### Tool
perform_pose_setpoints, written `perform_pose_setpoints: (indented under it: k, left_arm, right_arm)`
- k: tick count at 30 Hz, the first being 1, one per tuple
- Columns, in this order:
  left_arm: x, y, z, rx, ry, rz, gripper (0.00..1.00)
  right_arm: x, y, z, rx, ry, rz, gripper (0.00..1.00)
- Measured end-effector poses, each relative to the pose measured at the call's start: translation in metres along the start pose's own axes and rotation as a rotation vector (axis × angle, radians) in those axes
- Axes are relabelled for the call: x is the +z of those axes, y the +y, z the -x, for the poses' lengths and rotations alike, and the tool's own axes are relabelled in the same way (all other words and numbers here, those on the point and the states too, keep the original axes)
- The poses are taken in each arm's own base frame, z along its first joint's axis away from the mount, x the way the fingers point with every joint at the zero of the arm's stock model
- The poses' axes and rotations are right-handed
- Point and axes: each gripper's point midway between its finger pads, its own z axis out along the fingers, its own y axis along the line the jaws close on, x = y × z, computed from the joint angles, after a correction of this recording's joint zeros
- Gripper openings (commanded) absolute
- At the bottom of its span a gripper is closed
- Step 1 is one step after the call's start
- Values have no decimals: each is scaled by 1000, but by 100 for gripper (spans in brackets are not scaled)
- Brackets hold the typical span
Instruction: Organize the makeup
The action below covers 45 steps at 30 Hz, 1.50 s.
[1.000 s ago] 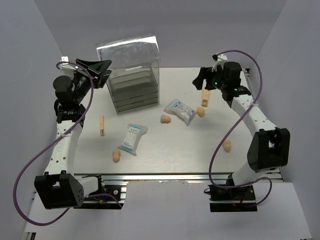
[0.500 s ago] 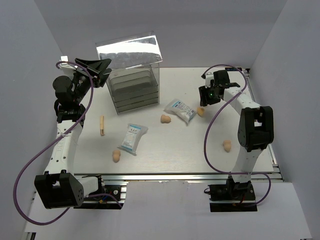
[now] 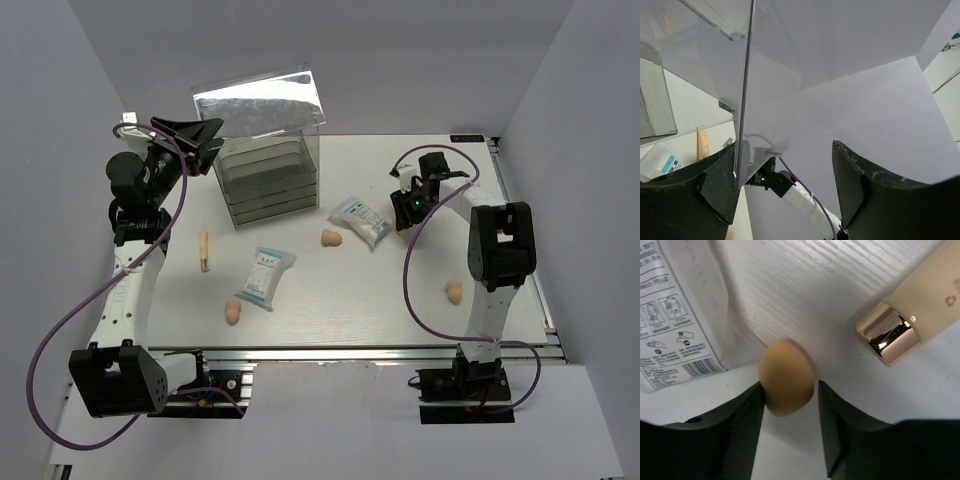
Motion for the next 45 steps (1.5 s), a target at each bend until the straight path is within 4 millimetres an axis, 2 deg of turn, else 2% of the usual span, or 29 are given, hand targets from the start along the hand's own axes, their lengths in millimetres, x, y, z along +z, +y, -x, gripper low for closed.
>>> perform_pose_setpoints:
  k: [1,3,4,7,9,12,14,17,19,21,23,25,27,29,33,36,38,39,42,44,45]
  left_arm:
    - [0,0,0,0,0,0,77]
    - [0,0,0,-1,0,0,77]
    - [0,0,0,-1,0,0,77]
    - [0,0,0,0,0,0,77]
    - [0,0,0,-2,0,-1,77]
    - [0,-1,0,-8,-1,-3,77]
    - [0,-2,0,-8,-1,-7,77]
    - [0,-3,1,-9,-2,-12,77]
    - [0,-4,1,-10,-3,-14,77]
    - [0,-4,1,-10,-3,-14,77]
    - [0,-4,1,-11,-2,-14,77]
    - [0,-4,1,-10,-2,-14,77]
    - [0,-4,1,-10,-2,-14,77]
    - [0,-4,1,-11,-1,-14,77]
    - [0,-4,0,-11,0,-17,77]
    - [0,-5,0,-11,1,-19,77]
    - [0,-5,0,-11,3,-20,77]
    - [0,-5,0,-11,4,-20,77]
    - [0,-5,-1,-11,5,-20,78]
    - [0,-5,-1,-12,5,-20,78]
    - [0,-5,-1,-12,5,-20,78]
  right_arm:
    - [0,2,0,-3,0,8,36]
    - [0,3,2,-16,-7,17,23]
    - [0,4,2,-20,-10,23,11]
    - [-8,9,6,-51,-48,39,2]
    - [-21,19,8,-94,-98,61,0]
    - [-55,41,23,-211,-246,103,0]
    - [-84,62,35,-341,-378,126,0]
    - [-114,99,47,-549,-536,147,0]
    - [-117,119,56,-631,-580,168,0]
    - [-108,133,66,-666,-583,194,0]
    - [-93,127,74,-650,-548,181,0]
    - [-76,110,77,-625,-503,143,0]
    - [-64,102,64,-614,-446,133,5]
    - [-59,102,44,-641,-399,148,11]
    - [-53,130,-8,-758,-305,230,17]
    - [-43,149,-36,-787,-234,285,37]
    - [-35,150,-42,-778,-198,287,45]
    - [-30,147,-45,-762,-176,281,48]
    - [-18,135,-47,-706,-122,253,63]
    - [-17,132,-44,-680,-118,242,85]
    - [-18,131,-40,-667,-124,237,89]
